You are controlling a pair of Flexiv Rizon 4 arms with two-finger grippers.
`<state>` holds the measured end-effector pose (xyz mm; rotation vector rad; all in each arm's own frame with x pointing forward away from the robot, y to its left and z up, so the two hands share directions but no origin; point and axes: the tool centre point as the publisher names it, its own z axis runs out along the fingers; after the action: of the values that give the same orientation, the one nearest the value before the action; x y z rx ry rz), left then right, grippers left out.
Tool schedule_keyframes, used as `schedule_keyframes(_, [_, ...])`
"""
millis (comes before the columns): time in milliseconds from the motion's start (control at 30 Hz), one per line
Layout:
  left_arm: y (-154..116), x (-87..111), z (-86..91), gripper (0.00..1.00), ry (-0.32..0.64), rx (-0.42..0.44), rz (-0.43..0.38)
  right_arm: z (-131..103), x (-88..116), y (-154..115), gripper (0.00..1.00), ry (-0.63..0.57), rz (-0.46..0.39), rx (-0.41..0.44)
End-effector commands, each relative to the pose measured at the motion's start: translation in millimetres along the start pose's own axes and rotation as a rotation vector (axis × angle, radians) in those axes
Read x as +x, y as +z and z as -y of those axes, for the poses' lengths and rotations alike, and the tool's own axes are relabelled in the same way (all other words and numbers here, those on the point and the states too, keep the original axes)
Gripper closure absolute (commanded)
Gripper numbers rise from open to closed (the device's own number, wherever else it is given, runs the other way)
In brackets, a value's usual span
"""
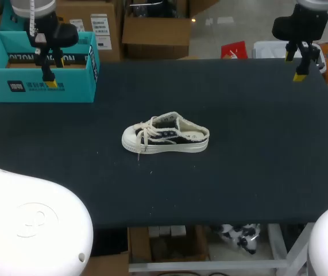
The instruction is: Open the shoe tongue, take the insole out of the shoe, put the insole back into the shoe, and pack the shoe into the shoebox
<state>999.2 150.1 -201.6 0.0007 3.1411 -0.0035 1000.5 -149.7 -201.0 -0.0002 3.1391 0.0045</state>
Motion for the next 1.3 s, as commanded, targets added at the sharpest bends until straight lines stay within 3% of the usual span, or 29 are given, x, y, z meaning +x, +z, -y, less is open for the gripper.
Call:
schedule_keyframes(33, [-0.4,0.0,0.1,0.00,0.000,-0.001,-0.001,-0.1,0.0,-0.7,0.00,0.000,-0.002,0.002])
schedule_keyframes(800, [-0.4,0.0,0.1,0.00,0.000,-0.001,-0.001,-0.1,0.0,-0.7,0.00,0.000,-0.002,0.002])
schedule_keyframes(1000, [4.4,4.7,17.9,0.00,-0.139,-0.020,0.004,-26.3,5.0,17.0,0.00,0.045,-0.005,-0.117])
schedule_keyframes(1100, [3.3,11.1,24.6,0.00,-0.253,-0.040,-0.006,-40.0,12.6,30.5,0.00,0.056,-0.010,-0.173])
schedule_keyframes(1300, [4.6,25.1,35.9,0.00,-0.465,0.015,-0.076,-73.9,27.3,57.3,0.00,0.086,-0.018,-0.284])
